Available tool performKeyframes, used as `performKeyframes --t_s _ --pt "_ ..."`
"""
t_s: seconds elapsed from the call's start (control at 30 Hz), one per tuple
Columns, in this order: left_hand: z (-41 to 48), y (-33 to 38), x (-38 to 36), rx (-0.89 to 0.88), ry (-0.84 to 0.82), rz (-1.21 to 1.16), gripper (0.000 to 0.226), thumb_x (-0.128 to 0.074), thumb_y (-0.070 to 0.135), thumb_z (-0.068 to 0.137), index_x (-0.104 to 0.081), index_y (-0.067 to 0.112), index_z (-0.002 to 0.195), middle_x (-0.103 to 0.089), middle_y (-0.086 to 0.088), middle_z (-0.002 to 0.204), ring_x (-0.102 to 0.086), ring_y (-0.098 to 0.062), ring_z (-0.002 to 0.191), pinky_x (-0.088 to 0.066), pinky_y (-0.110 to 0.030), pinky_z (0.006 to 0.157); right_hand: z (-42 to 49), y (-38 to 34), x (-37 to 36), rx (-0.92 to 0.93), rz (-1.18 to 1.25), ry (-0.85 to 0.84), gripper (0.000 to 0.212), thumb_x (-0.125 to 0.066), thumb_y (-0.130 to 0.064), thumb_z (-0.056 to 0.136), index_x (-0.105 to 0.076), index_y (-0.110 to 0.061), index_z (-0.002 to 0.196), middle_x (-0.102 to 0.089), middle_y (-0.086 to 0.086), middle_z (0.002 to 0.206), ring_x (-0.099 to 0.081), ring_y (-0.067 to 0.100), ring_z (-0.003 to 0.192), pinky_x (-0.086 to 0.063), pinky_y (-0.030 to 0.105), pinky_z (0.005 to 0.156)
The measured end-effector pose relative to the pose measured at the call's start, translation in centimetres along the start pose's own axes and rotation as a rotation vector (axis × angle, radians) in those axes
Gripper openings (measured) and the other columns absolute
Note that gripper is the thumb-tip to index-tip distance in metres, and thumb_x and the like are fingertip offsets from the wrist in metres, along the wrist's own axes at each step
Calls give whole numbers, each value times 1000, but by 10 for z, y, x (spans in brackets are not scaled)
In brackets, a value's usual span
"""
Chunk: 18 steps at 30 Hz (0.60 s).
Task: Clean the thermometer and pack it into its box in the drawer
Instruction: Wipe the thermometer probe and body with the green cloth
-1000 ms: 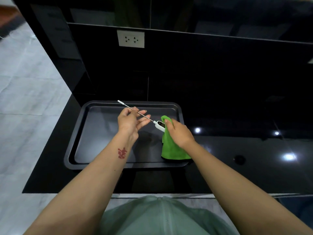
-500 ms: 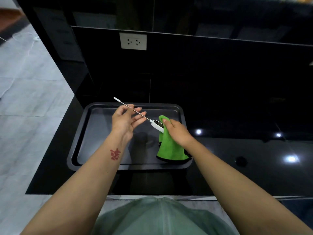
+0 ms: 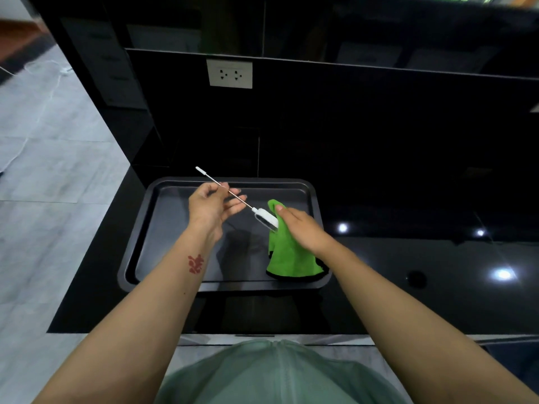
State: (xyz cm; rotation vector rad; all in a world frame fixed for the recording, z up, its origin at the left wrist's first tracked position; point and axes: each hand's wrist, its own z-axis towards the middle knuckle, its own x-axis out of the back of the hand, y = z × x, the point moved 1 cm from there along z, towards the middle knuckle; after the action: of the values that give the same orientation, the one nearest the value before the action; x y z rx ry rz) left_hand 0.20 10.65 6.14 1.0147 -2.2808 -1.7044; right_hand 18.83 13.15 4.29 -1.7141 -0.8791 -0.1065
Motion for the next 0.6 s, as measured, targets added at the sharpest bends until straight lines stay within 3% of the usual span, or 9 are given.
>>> performKeyframes --t_s 0.13,0.27,0.37,0.43,0.5,0.57,0.6 --pt "-4 -5 -2 -1 15 0 20 -52 8 98 -49 8 78 -64 -14 79 -72 -18 56 -59 -27 53 -1 -5 0 4 16 12 54 -33 -51 100 -52 -18 138 -54 4 141 -47 21 131 -34 35 109" --pt "-16 -15 -15 27 -67 29 19 -53 9 98 -50 8 79 -65 -13 78 -70 -15 55 -61 -30 57 -4 -16 -5 26 54 -53 48 -37 -48 100 -55 -19 135 -58 3 135 -51 18 126 -36 27 98" --pt "-17 -13 -17 26 -58 18 18 -54 8 97 -49 8 79 -64 -14 78 -70 -16 53 -61 -30 56 -7 -17 -2 46 29 -25 46 -38 -46 101 -61 -15 126 -64 8 125 -57 21 116 -41 30 91" --pt "-13 -8 -12 23 -15 -14 17 -54 7 97 -49 8 81 -64 -14 78 -71 -18 54 -60 -30 54 -9 -12 1 36 19 -4 48 -39 -48 99 -66 -10 113 -68 13 110 -63 27 103 -46 39 91" --pt "-11 -4 -7 22 15 -38 14 -54 7 97 -50 6 84 -63 -14 80 -71 -19 56 -60 -29 52 -9 -6 2 37 17 15 47 -40 -51 98 -65 -12 91 -63 10 83 -61 24 78 -48 42 81" --pt "-12 -2 -4 27 3 -49 10 -54 7 97 -51 6 87 -64 -14 82 -71 -22 62 -60 -29 55 -10 -2 2 30 2 34 45 -39 -52 98 -60 -17 78 -55 6 74 -54 19 70 -45 39 74" --pt "-13 -2 -5 34 -21 -51 10 -53 6 98 -53 6 88 -64 -13 84 -71 -23 67 -60 -29 58 -11 -3 1 30 -9 40 46 -37 -52 98 -62 -16 82 -56 8 76 -55 21 71 -45 40 74"
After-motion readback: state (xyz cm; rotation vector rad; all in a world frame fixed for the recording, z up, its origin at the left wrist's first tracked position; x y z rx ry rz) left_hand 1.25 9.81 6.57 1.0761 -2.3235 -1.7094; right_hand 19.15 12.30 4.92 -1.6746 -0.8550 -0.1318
